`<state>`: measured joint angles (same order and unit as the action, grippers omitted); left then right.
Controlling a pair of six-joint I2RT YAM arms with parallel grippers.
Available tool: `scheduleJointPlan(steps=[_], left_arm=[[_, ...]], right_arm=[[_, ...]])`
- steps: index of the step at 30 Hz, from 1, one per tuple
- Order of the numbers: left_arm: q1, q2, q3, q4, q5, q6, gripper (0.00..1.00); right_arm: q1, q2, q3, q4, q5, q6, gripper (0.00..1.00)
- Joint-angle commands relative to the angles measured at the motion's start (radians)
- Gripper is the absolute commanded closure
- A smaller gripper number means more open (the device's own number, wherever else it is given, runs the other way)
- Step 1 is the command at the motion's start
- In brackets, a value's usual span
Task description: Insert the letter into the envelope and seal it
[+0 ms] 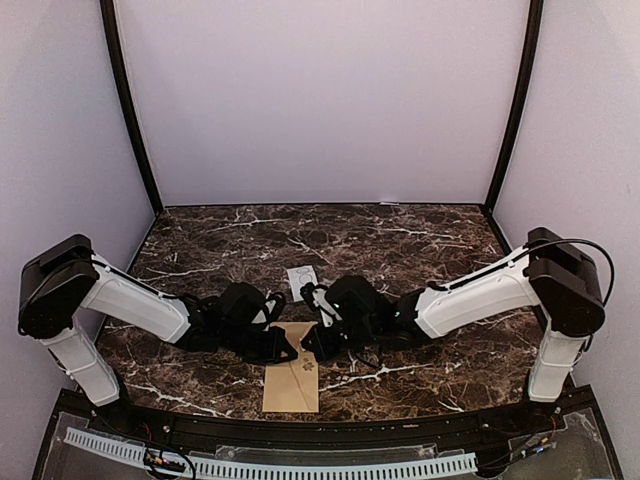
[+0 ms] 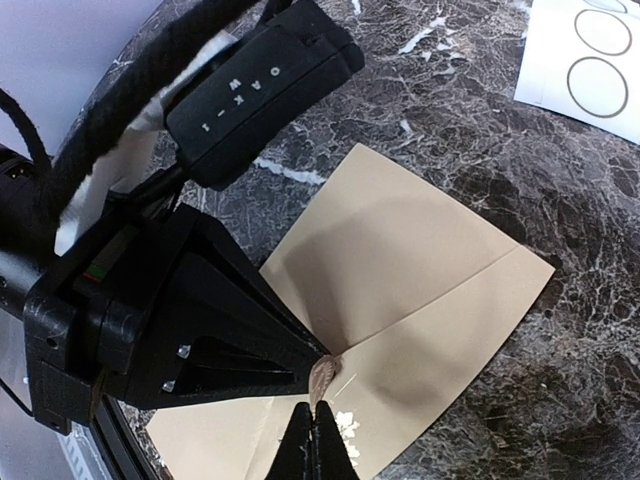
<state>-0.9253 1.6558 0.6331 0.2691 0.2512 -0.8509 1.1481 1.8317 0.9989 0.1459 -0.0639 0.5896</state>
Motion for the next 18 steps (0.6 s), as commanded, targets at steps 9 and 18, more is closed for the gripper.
scheduleJointPlan(steps=[9, 18], left_arm=[[-0.006, 0.053, -0.038, -0.125, 0.006, 0.007, 0.95], [-0.006, 0.059, -0.038, -0.126, 0.01, 0.009, 0.97]], right_arm=[[0.038, 0.008, 0.023, -0.063, 0.015, 0.037, 1.0], [0.045, 0.037, 0.04, -0.053, 0.004, 0.042, 1.0]])
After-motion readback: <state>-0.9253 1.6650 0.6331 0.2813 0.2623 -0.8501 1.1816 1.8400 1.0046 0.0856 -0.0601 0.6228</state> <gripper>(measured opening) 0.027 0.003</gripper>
